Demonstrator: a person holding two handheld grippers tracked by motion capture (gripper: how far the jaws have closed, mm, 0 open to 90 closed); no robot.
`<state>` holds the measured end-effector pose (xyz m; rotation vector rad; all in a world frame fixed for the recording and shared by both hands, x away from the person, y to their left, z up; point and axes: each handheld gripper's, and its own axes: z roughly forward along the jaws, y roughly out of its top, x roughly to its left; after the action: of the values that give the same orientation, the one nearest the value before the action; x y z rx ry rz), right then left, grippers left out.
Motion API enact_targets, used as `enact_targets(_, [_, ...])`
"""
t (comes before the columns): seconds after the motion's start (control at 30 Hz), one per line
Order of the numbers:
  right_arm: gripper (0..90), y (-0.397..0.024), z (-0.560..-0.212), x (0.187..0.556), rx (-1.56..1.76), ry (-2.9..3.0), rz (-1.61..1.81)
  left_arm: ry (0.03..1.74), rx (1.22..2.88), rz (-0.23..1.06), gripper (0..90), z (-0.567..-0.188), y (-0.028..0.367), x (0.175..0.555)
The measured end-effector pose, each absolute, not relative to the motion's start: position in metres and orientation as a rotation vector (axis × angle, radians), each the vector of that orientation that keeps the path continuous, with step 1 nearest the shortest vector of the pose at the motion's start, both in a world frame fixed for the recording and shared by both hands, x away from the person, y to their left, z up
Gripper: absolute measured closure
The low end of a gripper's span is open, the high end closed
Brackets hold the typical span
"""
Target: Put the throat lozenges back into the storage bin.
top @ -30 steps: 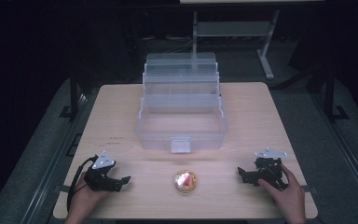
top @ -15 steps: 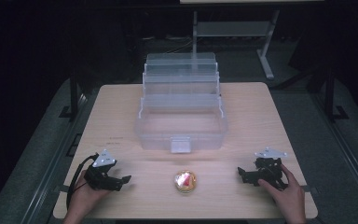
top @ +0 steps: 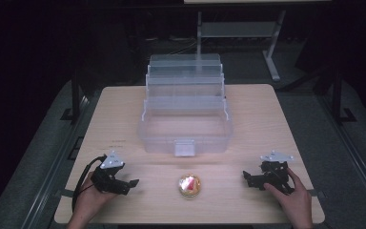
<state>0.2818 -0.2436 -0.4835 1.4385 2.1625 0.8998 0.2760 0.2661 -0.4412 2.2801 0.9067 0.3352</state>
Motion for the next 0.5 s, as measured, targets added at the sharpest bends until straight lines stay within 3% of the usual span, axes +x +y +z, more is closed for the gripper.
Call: enact_targets(0.5, [0.0, -0.244, -0.483, 0.282, 1.439, 2.162, 0.9, 0.874, 2.313, 0.296, 13.7, -0.436, 0.247, 0.28])
